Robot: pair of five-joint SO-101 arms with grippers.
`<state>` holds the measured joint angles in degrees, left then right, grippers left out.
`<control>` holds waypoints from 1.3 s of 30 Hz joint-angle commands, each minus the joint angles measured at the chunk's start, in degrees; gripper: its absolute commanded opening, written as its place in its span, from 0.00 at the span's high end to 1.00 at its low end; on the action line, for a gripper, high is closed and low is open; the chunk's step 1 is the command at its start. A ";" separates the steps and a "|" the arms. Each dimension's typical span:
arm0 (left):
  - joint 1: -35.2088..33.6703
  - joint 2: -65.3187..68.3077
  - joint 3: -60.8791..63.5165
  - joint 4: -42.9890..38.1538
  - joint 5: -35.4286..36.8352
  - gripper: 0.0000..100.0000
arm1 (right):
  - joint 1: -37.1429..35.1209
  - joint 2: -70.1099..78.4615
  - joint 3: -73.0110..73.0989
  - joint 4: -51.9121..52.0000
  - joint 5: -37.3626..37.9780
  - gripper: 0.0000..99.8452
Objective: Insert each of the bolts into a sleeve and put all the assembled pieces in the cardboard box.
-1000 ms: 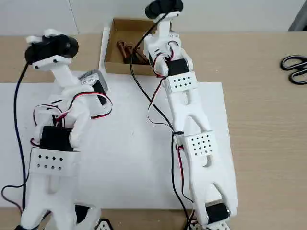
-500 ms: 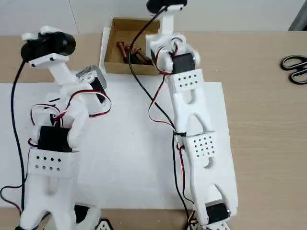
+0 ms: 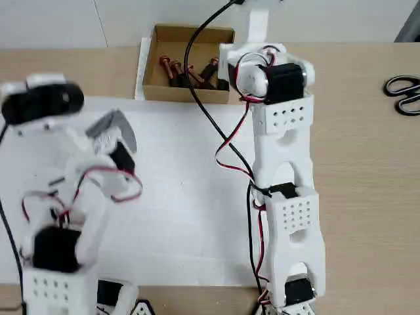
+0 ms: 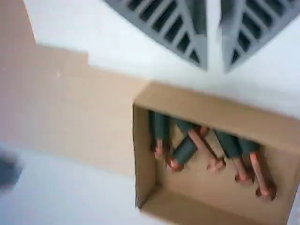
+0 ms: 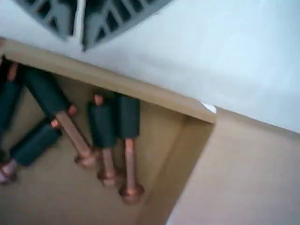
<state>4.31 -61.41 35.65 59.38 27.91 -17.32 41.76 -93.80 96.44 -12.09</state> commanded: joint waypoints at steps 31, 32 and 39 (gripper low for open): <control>0.00 -39.38 22.90 7.30 0.26 0.99 | 11.38 -81.27 92.48 -3.56 -1.85 1.00; 0.00 -39.82 23.60 7.30 0.35 0.99 | 12.62 -83.65 96.00 -4.09 -1.85 1.00; -0.09 -42.29 27.12 7.30 0.26 0.99 | 16.92 -103.25 122.55 -13.14 -1.41 1.00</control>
<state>4.31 -103.16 62.55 66.42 27.91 -1.14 -53.80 19.78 87.56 -13.32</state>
